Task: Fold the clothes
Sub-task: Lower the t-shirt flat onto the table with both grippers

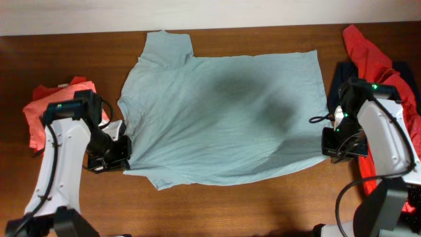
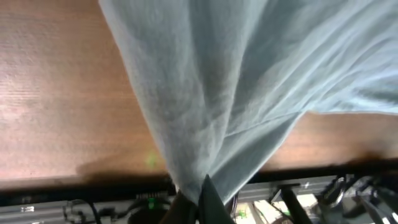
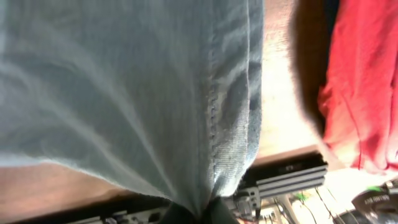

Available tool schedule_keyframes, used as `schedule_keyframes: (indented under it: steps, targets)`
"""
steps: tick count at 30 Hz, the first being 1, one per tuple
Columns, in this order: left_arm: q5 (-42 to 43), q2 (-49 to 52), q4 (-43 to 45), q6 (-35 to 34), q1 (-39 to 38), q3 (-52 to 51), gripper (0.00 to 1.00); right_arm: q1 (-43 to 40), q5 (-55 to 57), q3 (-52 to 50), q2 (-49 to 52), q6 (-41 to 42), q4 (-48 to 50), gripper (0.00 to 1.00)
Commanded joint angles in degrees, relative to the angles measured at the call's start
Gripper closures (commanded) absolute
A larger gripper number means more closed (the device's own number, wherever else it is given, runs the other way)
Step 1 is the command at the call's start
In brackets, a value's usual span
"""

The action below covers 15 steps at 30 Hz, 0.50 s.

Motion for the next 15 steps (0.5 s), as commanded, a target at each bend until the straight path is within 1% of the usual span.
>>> schedule_keyframes:
  steps: [1, 5, 6, 10, 15]
  targets:
    - [0.7, -2.4, 3.5, -0.7, 0.0, -0.3, 1.00, -0.1, -0.3, -0.2, -0.9, 0.7, 1.8, 0.96]
    - [0.7, -2.5, 10.7, -2.1, 0.0, -0.3, 1.00, -0.1, -0.3, -0.2, -0.8, 0.5, 6.8, 0.96]
    - [0.7, -2.4, 14.1, -2.1, 0.0, -0.3, 1.00, -0.1, -0.3, -0.2, -0.8, 0.5, 9.0, 0.96]
    - [0.6, -1.9, 20.8, -2.6, 0.0, -0.3, 0.98, -0.1, -0.3, -0.2, -0.7, 0.5, 13.8, 0.96]
    - [0.2, -0.6, 25.0, -5.6, 0.0, -0.3, 0.98, -0.2, -0.3, -0.2, 0.2, 0.5, 18.3, 0.95]
